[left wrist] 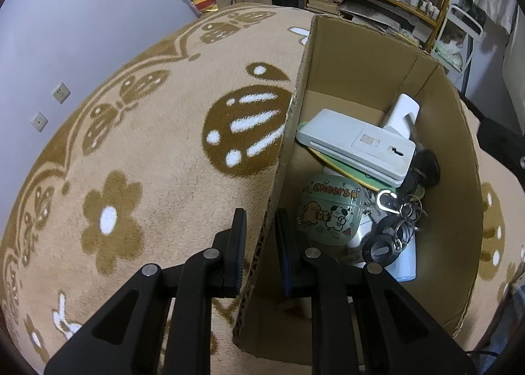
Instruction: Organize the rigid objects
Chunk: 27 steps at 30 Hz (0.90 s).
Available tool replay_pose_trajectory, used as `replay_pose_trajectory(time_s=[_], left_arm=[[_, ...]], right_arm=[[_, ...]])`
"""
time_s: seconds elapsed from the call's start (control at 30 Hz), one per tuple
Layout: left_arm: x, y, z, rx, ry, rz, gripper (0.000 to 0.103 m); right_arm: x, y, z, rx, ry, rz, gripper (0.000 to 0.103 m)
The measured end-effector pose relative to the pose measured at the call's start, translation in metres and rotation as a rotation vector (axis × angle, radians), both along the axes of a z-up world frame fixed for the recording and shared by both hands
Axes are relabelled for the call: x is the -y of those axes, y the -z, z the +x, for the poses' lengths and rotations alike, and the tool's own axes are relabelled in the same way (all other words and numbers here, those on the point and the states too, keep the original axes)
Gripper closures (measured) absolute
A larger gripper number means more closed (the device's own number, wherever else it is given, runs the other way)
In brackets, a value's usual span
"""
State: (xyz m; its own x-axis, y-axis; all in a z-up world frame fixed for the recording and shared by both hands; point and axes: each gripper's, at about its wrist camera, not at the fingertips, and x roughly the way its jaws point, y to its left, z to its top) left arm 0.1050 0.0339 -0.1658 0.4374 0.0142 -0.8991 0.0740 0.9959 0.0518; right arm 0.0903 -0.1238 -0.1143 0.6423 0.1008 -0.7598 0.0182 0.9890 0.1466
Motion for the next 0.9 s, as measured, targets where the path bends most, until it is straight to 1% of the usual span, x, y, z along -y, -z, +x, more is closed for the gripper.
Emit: replay_pose_trajectory(time_s=[0.07,0.1,0.17,0.27,0.3,0.33,0.4,0.43,0.5,0.53,0.6,0.63,0.7,0.73,0.77,0.8,0.87,0.9], left_arm=[[0.0,-0.003,-0.001,0.01,0.005,0.005,0.085],[0.0,-0.006,-0.002,0.019,0.007,0.001,0.085],[-0.002,-0.012,-0.003,0.033,0.005,-0.013,0.085],[-0.003,-0.023,-0.006,0.042,0.016,-0.07,0.085],[-0.003,-0.025,-0.007,0.048,0.018,-0.075,0.085],[-0.001,-0.029,-0.009,0.058,0.025,-0.068,0.085],[0.004,-0.035,-0.013,0.081,0.047,-0.04,0.084],[0.007,-0.038,-0.015,0.093,0.062,-0.026,0.084],[0.012,-0.043,-0.019,0.115,0.086,-0.002,0.08],[0.013,-0.045,-0.021,0.123,0.093,0.003,0.077],[0.018,-0.05,-0.027,0.142,0.117,0.009,0.064],[0.022,-0.054,-0.031,0.158,0.131,0.015,0.06],[0.026,-0.06,-0.038,0.194,0.151,0.038,0.045],[0.03,-0.065,-0.043,0.221,0.163,0.057,0.042],[0.032,-0.069,-0.047,0.242,0.166,0.071,0.032],[0.032,-0.071,-0.049,0.254,0.16,0.08,0.019],[0.031,-0.077,-0.053,0.276,0.14,0.08,0.006],[0.029,-0.081,-0.056,0.29,0.128,0.063,0.005]], right_arm=[[0.006,0.003,-0.007,-0.016,0.031,0.0,0.051],[0.007,0.004,-0.01,-0.02,0.042,0.001,0.044],[0.012,0.007,-0.016,-0.026,0.06,-0.003,0.039],[0.018,0.008,-0.022,-0.039,0.086,-0.015,0.038],[0.021,0.008,-0.024,-0.04,0.096,-0.016,0.038],[0.023,0.007,-0.027,-0.04,0.107,-0.013,0.037],[0.03,0.006,-0.035,-0.042,0.136,-0.007,0.027],[0.031,0.006,-0.039,-0.04,0.147,-0.007,0.025],[0.038,0.005,-0.051,-0.029,0.184,-0.008,0.017],[0.039,0.005,-0.054,-0.026,0.196,-0.008,0.015],[0.045,0.005,-0.063,-0.017,0.219,-0.009,0.01],[0.047,0.004,-0.066,-0.014,0.228,-0.015,0.01],[0.049,0.002,-0.073,-0.002,0.241,-0.033,0.009],[0.05,0.001,-0.076,0.005,0.249,-0.039,0.008],[0.052,-0.001,-0.079,0.016,0.259,-0.041,0.007],[0.054,-0.003,-0.082,0.025,0.267,-0.04,0.005],[0.056,-0.006,-0.091,0.047,0.284,-0.039,0.003],[0.057,-0.008,-0.096,0.06,0.293,-0.038,0.002]])
